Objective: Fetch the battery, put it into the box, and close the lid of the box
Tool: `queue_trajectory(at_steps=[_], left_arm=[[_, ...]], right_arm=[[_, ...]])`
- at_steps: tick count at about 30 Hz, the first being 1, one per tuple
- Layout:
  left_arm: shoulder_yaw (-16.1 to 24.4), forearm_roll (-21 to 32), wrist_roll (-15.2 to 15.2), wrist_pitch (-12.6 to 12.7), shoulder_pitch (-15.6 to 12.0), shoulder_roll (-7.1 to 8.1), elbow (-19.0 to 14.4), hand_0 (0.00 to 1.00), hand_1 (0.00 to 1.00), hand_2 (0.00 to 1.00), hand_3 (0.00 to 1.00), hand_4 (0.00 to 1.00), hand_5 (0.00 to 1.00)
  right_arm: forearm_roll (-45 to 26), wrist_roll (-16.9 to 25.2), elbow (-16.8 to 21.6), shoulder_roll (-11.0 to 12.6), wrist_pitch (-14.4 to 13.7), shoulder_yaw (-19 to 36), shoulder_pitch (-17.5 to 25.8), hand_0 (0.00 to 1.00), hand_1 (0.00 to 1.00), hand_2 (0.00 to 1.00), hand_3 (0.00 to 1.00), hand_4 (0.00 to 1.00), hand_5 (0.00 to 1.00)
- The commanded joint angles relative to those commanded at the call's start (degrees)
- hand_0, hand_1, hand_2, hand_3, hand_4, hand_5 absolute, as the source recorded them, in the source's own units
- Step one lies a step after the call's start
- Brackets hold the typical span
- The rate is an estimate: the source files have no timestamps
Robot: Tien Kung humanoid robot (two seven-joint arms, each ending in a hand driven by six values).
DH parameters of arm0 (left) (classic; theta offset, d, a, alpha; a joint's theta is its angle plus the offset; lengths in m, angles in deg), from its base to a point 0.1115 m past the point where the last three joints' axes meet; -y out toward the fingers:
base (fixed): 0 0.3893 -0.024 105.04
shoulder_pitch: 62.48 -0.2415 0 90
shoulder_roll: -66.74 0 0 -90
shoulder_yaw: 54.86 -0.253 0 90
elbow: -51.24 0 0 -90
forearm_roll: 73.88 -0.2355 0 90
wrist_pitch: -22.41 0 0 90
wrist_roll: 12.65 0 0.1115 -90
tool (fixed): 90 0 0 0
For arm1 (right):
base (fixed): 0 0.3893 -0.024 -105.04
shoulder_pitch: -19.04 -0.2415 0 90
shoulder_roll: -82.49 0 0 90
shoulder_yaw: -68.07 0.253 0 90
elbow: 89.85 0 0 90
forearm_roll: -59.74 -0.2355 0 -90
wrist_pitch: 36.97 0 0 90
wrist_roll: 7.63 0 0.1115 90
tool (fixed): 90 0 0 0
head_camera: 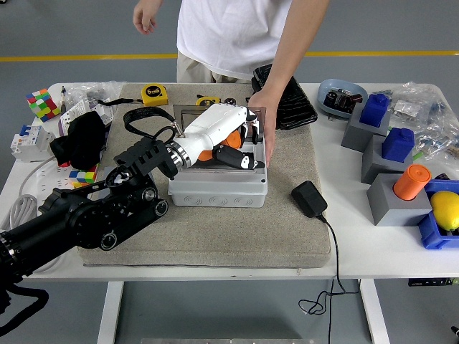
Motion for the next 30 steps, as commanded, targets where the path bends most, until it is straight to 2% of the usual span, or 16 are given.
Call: queue_trajectory(at_steps=[4,5,16,23,28,29,30], left_arm=[[-0.2,-0.4,0.1,0.2,0.1,-0.01,0.4,0.237,0.255,0.307,0.441,0.998,0.326],[-0.3,-0.7,0.1,0.2,0.0,0.00,0.5,0.242,0.325,0.362,0.459,0.998,0.336],[-0.7,-1.3,0.3,0.3,-0.3,0.16,0.9,0.240,0.306,0.361,0.463,0.998,0.343],[2.8,-1.7,0.7,0.5,-1.4,0.78,-2.6,0.249,0.329,0.368,0.476,0.998,0.358],[6.3,-0.8,3.1,2.4,-2.3,1.41,-6.2,0.249,0.329,0.368,0.476,0.998,0.358],[7.0,-0.7,3.6,2.8,-2.4,1.44,-6.6,0.340,0.447,0.427,0.496,0.998,0.445],[7.6,-0.4,4.0,3.2,-2.5,1.48,-6.9,0.340,0.447,0.427,0.496,0.998,0.445]], right_arm=[[0.1,0.0,0.1,0.0,0.0,0.1,-0.1,0.656,0.630,0.627,0.543,0.937,0.440],[0.1,0.0,0.2,0.0,-0.1,0.1,-0.1,0.657,0.630,0.627,0.543,0.937,0.438],[0.2,0.0,0.3,0.0,-0.1,0.1,0.0,0.657,0.628,0.624,0.543,0.937,0.438],[0.3,0.1,0.3,-0.1,-0.1,0.3,0.0,0.656,0.630,0.624,0.542,0.936,0.439],[0.4,0.1,0.3,-0.1,0.0,0.3,0.0,0.656,0.630,0.624,0.542,0.936,0.439],[0.4,0.1,0.3,-0.1,0.0,0.4,0.0,0.656,0.629,0.624,0.542,0.935,0.438],[0.4,0.1,0.3,-0.1,0.0,0.4,0.0,0.656,0.629,0.624,0.542,0.935,0.438]])
